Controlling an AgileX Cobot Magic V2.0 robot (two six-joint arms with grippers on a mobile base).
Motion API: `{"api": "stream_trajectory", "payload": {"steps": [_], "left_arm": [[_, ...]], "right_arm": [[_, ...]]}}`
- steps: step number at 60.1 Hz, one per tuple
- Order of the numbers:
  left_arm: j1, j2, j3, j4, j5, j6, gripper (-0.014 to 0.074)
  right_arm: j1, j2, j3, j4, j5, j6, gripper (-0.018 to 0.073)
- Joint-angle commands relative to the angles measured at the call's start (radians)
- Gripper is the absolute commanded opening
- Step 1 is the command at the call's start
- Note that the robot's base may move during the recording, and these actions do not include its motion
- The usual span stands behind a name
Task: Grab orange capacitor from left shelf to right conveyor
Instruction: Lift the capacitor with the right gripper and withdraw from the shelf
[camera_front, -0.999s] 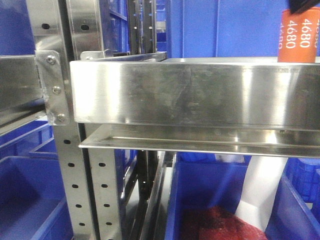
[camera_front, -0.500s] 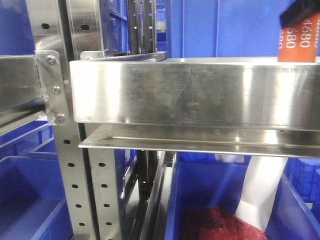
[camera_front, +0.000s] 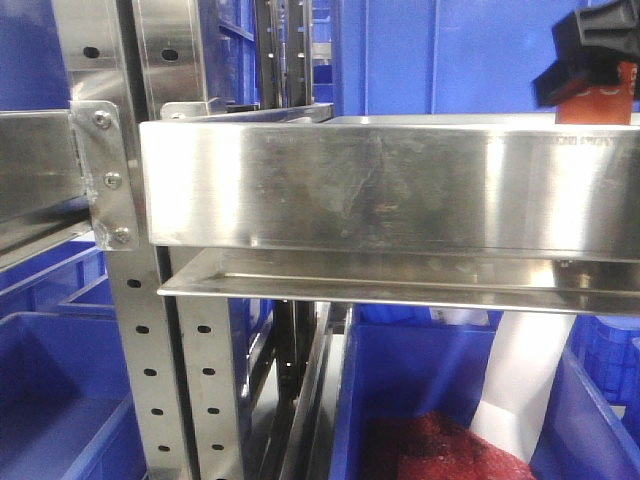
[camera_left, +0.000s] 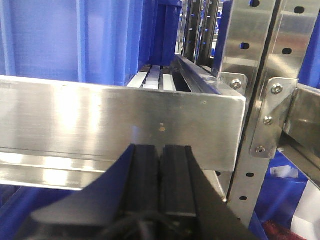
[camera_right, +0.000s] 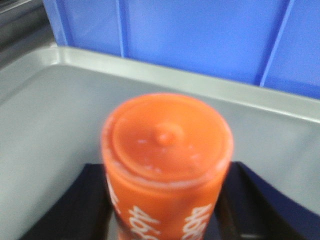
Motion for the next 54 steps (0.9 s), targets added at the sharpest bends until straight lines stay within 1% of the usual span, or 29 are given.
{"api": "stream_trajectory", "payload": {"steps": [1, 6, 8, 16, 22, 28, 42, 46, 54], "left_arm": [[-0.007, -0.019, -0.005, 0.000, -0.086, 0.000, -0.0105], [-0.007, -0.019, -0.005, 0.000, -0.086, 0.000, -0.0105], [-0.007, -0.019, -0.005, 0.000, -0.086, 0.000, -0.0105], [-0.007, -0.019, -0.005, 0.000, -0.086, 0.000, -0.0105], [-0.007, -0.019, -0.005, 0.000, -0.086, 0.000, -0.0105], [-0.007, -0.019, -0.005, 0.000, -0.086, 0.000, -0.0105], [-0.007, -0.019, -0.005, 0.000, -0.086, 0.000, -0.0105], [-0.007, -0.019, -0.005, 0.000, -0.086, 0.000, -0.0105], [-0.007, -0.019, -0.005, 0.000, -0.086, 0.000, -0.0105]], "right_arm": [[-0.006, -0.026, -0.028, -0.007, -0.095, -0.001, 0.0197], [-0.006, -0.048, -0.029, -0.013, -0.095, -0.001, 0.0112], [-0.006, -0.061, -0.030, -0.014, -0.095, -0.001, 0.0097], [-0.007, -0.157, -0.030, -0.014, -0.084, -0.001, 0.0093], [-0.013, -0.240, -0.030, -0.014, -0.036, -0.001, 0.0093], [-0.027, -0.330, -0.030, -0.014, 0.077, -0.001, 0.0093], [-0.035, -0.576, -0.029, -0.014, 0.399, -0.004, 0.0093], [-0.035, -0.664, -0.029, -0.015, 0.493, -0.022, 0.0093], [-0.035, -0.806, -0.028, -0.018, 0.597, -0.030, 0.0093]]}}
